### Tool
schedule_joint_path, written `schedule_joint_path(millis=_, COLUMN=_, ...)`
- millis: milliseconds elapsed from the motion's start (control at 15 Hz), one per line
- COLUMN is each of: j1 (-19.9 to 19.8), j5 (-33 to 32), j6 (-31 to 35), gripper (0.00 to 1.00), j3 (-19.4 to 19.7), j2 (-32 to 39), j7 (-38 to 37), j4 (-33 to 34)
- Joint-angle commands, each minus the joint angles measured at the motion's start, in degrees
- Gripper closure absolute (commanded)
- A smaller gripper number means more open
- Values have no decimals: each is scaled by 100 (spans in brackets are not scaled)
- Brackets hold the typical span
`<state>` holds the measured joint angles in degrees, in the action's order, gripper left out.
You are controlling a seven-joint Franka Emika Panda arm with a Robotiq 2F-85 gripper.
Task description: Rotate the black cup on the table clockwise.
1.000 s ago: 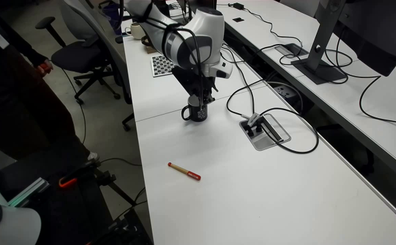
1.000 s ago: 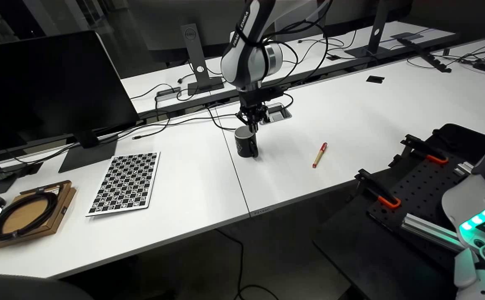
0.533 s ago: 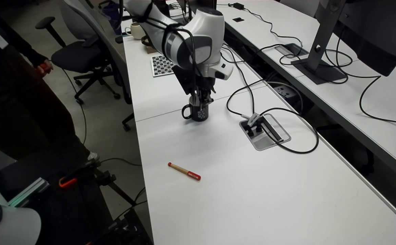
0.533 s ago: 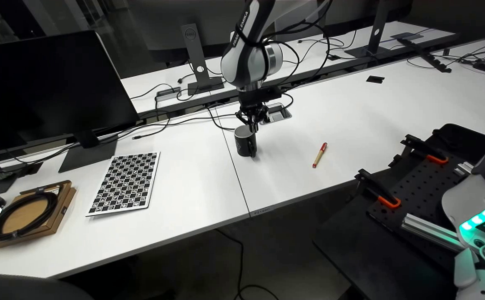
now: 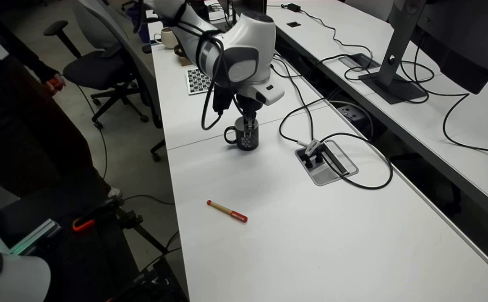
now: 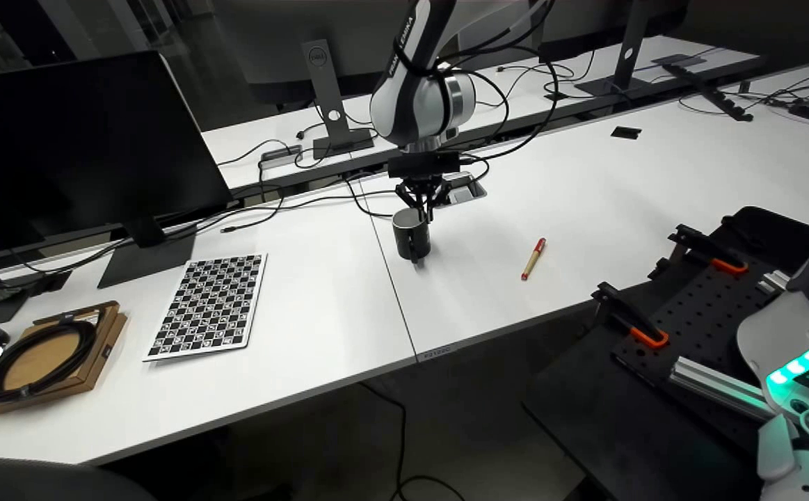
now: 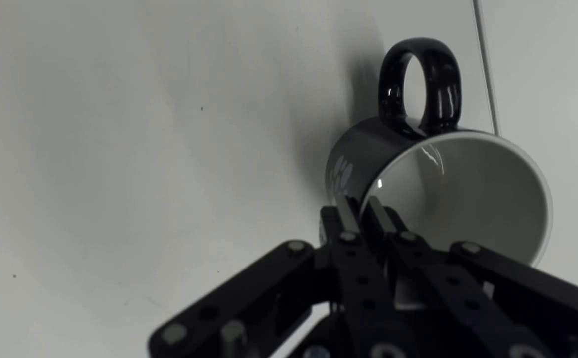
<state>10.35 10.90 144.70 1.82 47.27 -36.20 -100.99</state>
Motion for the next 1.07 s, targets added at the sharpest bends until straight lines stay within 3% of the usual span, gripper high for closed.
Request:
schedule_joint_path(millis=0, j1=155, j5=332, j6=246, gripper=98, j3=66, j2=-375, j7=-701, j4=-636)
schedule_joint_path(millis=400, j1=247, j5=797, j6=805, gripper=98, j3=-19, j2=-654, j7=-1895, j4=-1201)
schedule_joint_path(millis=1000, j1=792, j5=630, j6=1441, gripper=98, j3=526, j2=-822, j7=-4237, j4=-1741)
